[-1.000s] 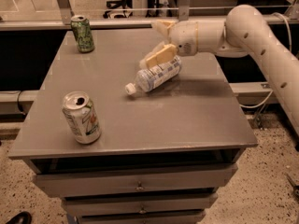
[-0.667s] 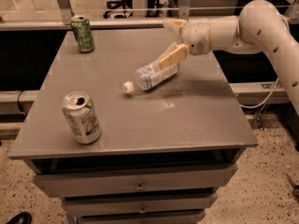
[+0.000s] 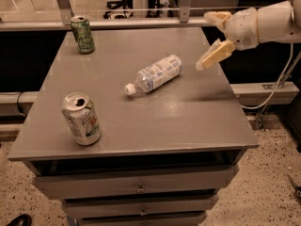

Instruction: Knock blue plastic bottle over

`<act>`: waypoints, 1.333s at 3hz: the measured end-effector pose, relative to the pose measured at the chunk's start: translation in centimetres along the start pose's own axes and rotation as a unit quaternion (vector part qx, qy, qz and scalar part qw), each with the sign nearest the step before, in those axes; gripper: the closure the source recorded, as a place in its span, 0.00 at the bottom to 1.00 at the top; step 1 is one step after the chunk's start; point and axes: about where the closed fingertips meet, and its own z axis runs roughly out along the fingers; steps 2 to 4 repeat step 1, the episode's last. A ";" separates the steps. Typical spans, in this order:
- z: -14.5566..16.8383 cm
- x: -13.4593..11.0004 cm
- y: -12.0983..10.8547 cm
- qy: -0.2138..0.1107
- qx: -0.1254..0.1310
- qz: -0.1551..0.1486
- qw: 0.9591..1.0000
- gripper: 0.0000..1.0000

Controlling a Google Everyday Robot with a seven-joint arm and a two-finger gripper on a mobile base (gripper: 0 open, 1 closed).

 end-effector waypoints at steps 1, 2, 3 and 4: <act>1.1 -0.3 0.3 -0.008 -0.008 0.002 1.000 0.00; 1.1 -0.3 0.3 -0.008 -0.008 0.002 1.000 0.00; 1.1 -0.3 0.3 -0.008 -0.008 0.002 1.000 0.00; 1.1 -0.3 0.3 -0.008 -0.008 0.002 1.000 0.00</act>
Offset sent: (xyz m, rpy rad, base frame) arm 0.0000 0.0000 0.0000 0.0000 0.0000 0.0000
